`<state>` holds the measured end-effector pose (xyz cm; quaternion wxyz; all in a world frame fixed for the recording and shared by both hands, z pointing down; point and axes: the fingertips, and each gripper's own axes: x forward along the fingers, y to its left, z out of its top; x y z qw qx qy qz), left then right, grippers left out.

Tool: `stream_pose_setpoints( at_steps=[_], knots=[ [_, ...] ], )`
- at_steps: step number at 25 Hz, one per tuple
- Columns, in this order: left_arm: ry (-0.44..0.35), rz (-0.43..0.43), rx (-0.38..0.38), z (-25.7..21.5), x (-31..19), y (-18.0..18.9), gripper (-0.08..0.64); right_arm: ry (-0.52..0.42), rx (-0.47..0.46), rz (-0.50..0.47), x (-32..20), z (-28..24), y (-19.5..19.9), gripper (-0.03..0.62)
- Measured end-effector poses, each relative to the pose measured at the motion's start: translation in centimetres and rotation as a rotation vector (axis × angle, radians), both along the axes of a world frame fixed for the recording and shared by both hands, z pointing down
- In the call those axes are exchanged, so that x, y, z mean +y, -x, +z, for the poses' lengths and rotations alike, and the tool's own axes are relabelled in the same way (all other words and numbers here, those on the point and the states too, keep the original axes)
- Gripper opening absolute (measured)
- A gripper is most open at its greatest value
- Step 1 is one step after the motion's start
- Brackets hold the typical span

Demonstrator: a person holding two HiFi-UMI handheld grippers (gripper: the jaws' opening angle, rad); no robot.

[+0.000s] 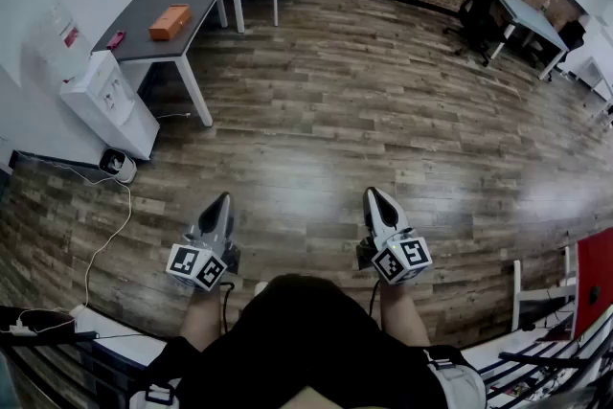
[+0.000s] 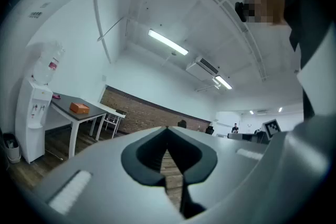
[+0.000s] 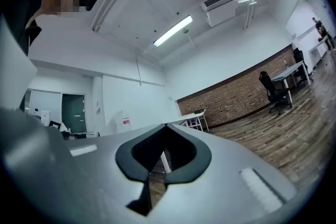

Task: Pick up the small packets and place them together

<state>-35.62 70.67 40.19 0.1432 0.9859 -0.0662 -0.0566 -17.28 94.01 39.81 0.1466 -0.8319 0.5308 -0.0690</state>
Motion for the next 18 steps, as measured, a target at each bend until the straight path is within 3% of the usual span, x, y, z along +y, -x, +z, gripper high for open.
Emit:
stream_pose_setpoints(
  at_steps=[18],
  knots=[
    [-0.019, -0.017, 0.013, -0.2, -2.3, 0.5, 0.000, -0.008, -0.003, -0.034, -3.3, 0.3, 0.8, 0.002]
  ],
)
